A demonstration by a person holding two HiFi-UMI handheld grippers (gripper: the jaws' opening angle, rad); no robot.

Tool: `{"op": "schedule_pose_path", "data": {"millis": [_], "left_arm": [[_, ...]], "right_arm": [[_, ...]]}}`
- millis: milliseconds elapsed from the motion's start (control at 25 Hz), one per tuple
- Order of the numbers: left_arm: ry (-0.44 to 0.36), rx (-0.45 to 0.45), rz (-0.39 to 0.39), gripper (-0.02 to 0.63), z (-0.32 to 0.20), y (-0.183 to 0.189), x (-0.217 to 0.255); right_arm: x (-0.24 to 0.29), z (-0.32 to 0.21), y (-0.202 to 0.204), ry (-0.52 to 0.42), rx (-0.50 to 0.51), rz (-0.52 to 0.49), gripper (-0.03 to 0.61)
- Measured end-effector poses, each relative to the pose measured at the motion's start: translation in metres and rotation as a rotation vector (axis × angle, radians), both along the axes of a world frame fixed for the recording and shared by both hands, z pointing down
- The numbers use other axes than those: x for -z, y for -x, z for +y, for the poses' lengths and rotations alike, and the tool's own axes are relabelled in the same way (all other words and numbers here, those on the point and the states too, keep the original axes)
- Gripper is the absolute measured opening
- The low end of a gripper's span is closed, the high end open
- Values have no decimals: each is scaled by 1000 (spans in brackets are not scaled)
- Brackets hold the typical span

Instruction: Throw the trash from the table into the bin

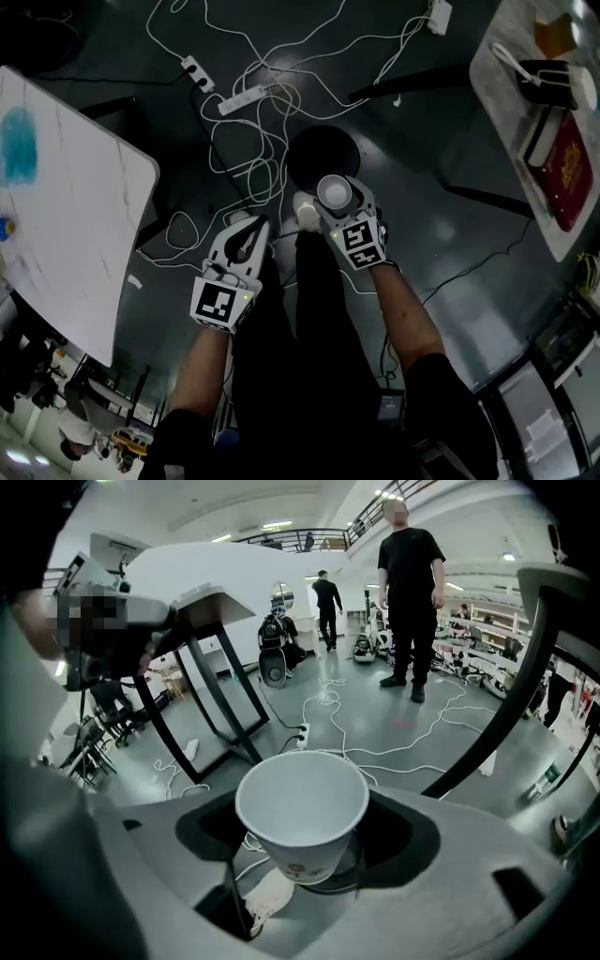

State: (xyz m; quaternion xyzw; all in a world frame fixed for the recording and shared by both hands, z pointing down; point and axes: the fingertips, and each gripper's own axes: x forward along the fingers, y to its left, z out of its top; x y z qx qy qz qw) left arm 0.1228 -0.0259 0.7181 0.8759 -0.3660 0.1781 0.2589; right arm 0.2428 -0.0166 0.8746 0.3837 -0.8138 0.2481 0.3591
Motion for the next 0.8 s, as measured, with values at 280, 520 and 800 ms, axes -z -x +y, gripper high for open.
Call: {"op": "schedule_pose_path", "data": {"millis": [280, 520, 800], "left_arm": [[55, 29, -25, 15, -3, 17, -7], [46, 69, -26, 15, -9, 19, 9], [-13, 97, -11, 15, -15, 19, 38]], "right_arm": [[-28, -10, 1, 71, 15, 28, 336], [-21, -15, 1, 84, -8, 6, 336], [25, -20, -2, 55, -51, -38, 334]]}}
